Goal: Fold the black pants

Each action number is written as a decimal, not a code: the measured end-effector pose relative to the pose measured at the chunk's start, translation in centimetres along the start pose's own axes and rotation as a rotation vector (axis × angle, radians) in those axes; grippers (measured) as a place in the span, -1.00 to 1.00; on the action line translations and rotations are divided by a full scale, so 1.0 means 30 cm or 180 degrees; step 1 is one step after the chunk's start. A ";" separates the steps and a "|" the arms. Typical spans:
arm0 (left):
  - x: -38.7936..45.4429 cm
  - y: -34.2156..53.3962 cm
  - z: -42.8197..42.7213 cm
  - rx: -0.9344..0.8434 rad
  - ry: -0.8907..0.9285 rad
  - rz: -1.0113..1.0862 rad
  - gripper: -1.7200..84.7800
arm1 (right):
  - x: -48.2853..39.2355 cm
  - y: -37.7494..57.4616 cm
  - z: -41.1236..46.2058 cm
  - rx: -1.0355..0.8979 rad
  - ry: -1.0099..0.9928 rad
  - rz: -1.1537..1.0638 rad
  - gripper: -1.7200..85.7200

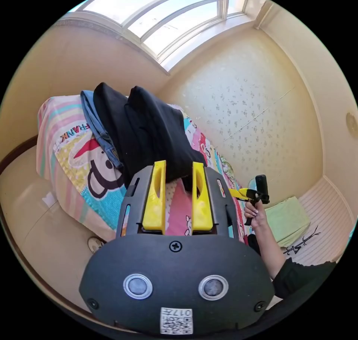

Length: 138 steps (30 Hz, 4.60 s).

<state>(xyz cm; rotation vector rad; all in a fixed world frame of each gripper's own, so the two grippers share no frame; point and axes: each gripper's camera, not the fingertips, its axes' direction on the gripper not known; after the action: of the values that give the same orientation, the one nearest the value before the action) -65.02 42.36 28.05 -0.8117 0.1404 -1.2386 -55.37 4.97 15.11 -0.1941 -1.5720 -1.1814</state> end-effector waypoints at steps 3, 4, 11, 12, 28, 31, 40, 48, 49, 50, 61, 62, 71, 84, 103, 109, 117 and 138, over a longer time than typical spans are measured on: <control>-0.029 -0.038 0.043 -0.0133 -0.0244 0.0018 -0.66 | 0.016 -0.139 0.120 -0.0044 0.0277 0.0016 -0.57; -0.046 -0.043 0.078 -0.0264 -0.0189 -0.0014 -0.65 | 0.022 -0.160 0.173 -0.0016 0.0118 0.0051 -0.57; -0.018 0.054 0.012 -0.0138 0.0607 -0.0193 -0.76 | -0.079 -0.013 0.188 0.0301 0.0110 -0.0141 -0.83; 0.037 0.059 -0.026 -0.0202 0.0730 -0.0060 -0.77 | -0.094 0.004 0.157 0.0318 0.0041 -0.0193 -0.83; 1.333 0.602 -0.060 -0.1784 0.3099 0.1597 -0.80 | -0.388 1.436 -1.090 0.2836 0.0246 -0.0039 -0.90; 1.494 0.927 0.114 -0.2505 0.2549 0.1839 -0.78 | -0.304 1.775 -1.074 0.2931 0.0926 0.1076 -0.89; 1.274 1.485 0.310 -0.4001 0.2495 0.1333 -0.75 | -0.038 2.173 -0.910 0.2384 0.1169 0.3134 -0.84; 0.779 1.015 -0.070 -0.2488 0.1921 0.0676 -0.80 | -0.281 1.524 -0.863 0.1678 0.1428 0.1695 -0.68; 0.689 0.947 -0.116 -0.2267 0.1699 0.0520 -0.80 | -0.297 1.373 -0.777 0.1401 0.1254 0.1425 -0.67; 0.647 0.917 -0.136 -0.2165 0.1598 0.0457 -0.80 | -0.318 1.219 -0.664 0.1098 0.1253 0.1208 -0.66; 0.237 0.676 -0.280 -0.1534 0.1082 -0.0337 -0.78 | -0.511 0.424 0.425 -0.0671 0.2510 0.0297 -0.61; 0.232 0.673 -0.277 -0.1540 0.1076 -0.0340 -0.78 | -0.564 0.428 0.491 -0.0775 0.2988 0.0009 -0.65; 0.172 0.641 -0.093 -0.1683 0.1476 -0.0603 -0.78 | -0.685 0.513 0.565 -0.0774 0.3553 -0.0596 -0.76; 0.171 0.674 -0.003 -0.1350 0.1600 -0.0449 -0.71 | -0.704 0.727 -0.298 0.0870 0.3277 0.0334 -0.88; 0.314 1.015 0.274 -0.0959 0.0518 0.0194 -0.55 | -0.528 1.266 -0.746 0.1822 0.1631 0.0963 -0.88; 0.310 1.156 0.188 -0.0541 0.0501 0.0489 -0.61 | -0.569 1.472 -0.891 0.2154 0.1418 0.1101 -0.88; 0.307 1.269 0.310 -0.1249 0.1247 0.0506 -0.71 | -0.619 1.783 -1.018 0.2720 0.0975 0.1192 -0.88; 1.506 0.719 -0.205 0.0195 0.2121 0.2307 -0.86 | -1.215 1.480 -2.152 0.3645 0.2023 -0.0403 -0.87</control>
<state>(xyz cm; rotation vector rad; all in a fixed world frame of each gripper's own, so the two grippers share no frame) -35.20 1.81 24.91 -0.2146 0.8549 -0.7638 29.65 -5.95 4.19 0.9432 -1.4416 -0.2234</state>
